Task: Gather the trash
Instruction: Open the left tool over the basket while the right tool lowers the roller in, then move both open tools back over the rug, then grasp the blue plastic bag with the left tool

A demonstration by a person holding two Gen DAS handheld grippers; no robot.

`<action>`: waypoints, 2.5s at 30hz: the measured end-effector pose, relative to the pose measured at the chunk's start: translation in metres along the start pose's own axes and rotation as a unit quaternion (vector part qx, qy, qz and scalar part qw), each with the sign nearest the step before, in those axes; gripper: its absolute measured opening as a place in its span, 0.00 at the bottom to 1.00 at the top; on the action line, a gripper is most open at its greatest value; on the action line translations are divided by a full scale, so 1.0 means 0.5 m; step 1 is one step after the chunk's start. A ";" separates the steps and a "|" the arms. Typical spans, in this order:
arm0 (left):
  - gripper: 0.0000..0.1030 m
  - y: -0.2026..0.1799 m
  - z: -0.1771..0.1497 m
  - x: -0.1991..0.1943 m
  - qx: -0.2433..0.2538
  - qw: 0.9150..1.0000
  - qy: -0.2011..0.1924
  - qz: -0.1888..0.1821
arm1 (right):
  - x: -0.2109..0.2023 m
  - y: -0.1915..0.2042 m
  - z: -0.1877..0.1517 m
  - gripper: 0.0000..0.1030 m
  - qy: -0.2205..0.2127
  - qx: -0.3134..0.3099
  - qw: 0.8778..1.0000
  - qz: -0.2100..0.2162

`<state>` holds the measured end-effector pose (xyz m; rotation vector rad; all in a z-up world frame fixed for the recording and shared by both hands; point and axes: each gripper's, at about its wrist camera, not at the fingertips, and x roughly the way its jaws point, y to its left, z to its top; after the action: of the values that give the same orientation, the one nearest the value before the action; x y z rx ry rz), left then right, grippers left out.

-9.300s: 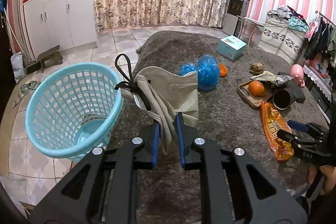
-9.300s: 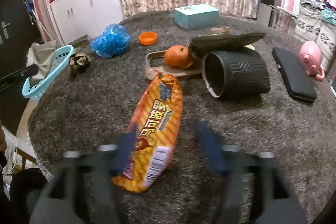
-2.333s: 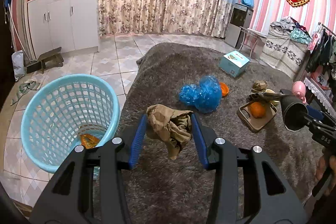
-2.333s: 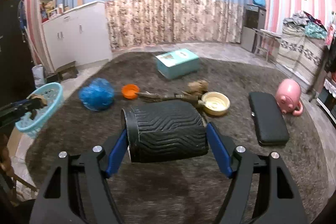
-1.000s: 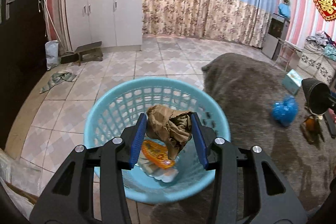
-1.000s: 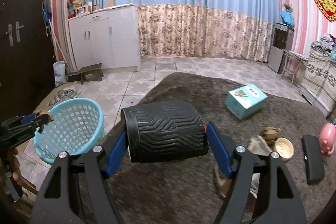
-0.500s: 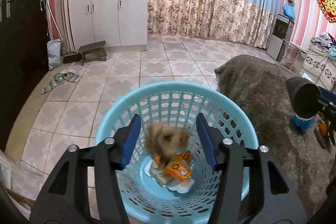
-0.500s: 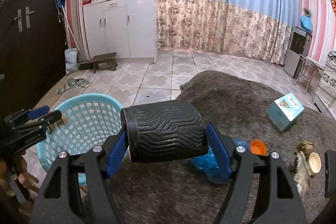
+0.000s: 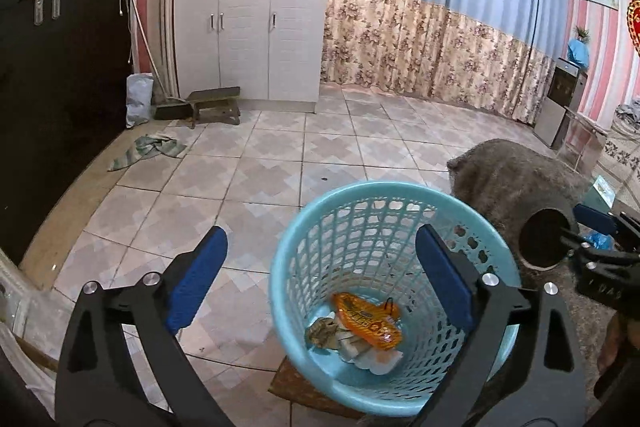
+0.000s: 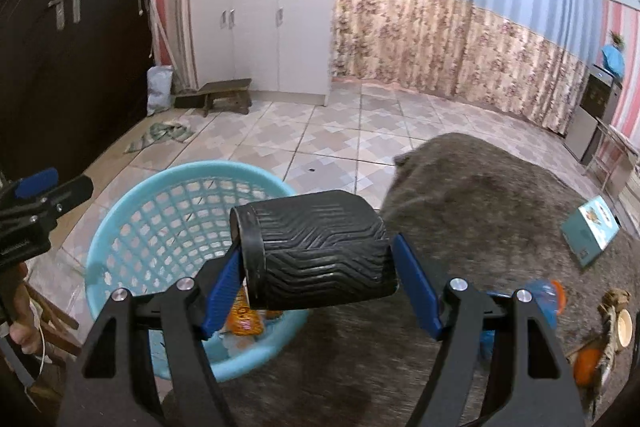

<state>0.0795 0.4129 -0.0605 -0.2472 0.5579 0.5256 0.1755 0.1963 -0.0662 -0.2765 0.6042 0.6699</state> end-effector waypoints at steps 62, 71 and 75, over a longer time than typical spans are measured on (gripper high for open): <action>0.95 -0.462 -0.057 -0.125 0.053 0.994 0.008 -0.096 | -0.356 -0.624 -0.234 0.87 -0.021 0.142 0.968 -0.204; 0.95 -0.531 -0.081 -0.113 0.080 0.990 0.018 -0.114 | -0.374 -0.682 -0.283 0.87 -0.017 0.162 0.959 -0.232; 0.95 -0.567 -0.096 -0.101 0.092 0.986 0.027 -0.134 | -0.371 -0.687 -0.301 0.87 -0.011 0.161 0.958 -0.238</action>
<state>0.1739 0.1369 -0.0481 -0.1580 0.6119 0.2059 0.2191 -0.2200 -0.0567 -0.1019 0.5876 0.1047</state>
